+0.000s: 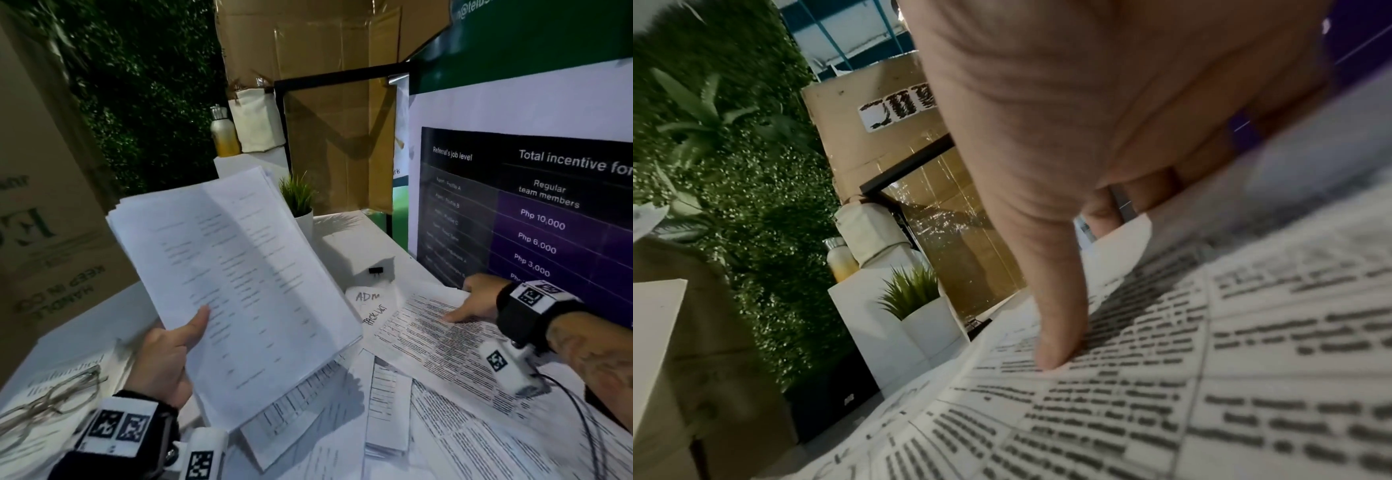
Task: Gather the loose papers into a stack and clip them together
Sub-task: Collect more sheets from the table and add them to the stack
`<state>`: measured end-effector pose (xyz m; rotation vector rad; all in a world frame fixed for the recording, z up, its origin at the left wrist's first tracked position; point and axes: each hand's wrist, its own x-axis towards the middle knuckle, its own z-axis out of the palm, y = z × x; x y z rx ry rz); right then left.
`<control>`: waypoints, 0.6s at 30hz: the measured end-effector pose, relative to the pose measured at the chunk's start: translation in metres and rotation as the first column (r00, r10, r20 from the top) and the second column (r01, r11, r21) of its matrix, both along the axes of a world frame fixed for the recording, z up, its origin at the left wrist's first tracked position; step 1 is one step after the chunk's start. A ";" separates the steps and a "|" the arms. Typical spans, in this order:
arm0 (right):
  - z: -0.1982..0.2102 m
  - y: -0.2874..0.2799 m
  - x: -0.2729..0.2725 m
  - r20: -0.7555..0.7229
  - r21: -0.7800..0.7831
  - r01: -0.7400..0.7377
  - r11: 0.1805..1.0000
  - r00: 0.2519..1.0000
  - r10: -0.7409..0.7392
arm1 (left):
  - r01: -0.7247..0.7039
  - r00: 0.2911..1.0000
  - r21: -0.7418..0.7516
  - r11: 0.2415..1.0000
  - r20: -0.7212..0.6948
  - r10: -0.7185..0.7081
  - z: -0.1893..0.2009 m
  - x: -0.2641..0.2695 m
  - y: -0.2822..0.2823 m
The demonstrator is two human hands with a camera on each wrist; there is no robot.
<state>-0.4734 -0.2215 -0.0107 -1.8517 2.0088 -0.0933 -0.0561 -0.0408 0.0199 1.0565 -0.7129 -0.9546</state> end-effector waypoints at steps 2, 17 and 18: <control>0.010 0.008 0.002 -0.057 -0.020 -0.048 0.999 0.997 0.047 | 0.009 1.000 -0.020 1.000 0.017 -0.008 0.001 -0.003 0.000; 0.045 0.038 0.083 0.927 -0.354 0.150 0.923 0.187 0.325 | 0.213 0.976 -0.089 0.973 0.071 -0.207 0.020 -0.014 0.007; 0.043 0.042 0.092 0.943 -0.327 0.125 0.937 0.111 0.314 | 0.222 0.973 -0.064 0.973 0.076 -0.217 0.021 -0.016 0.007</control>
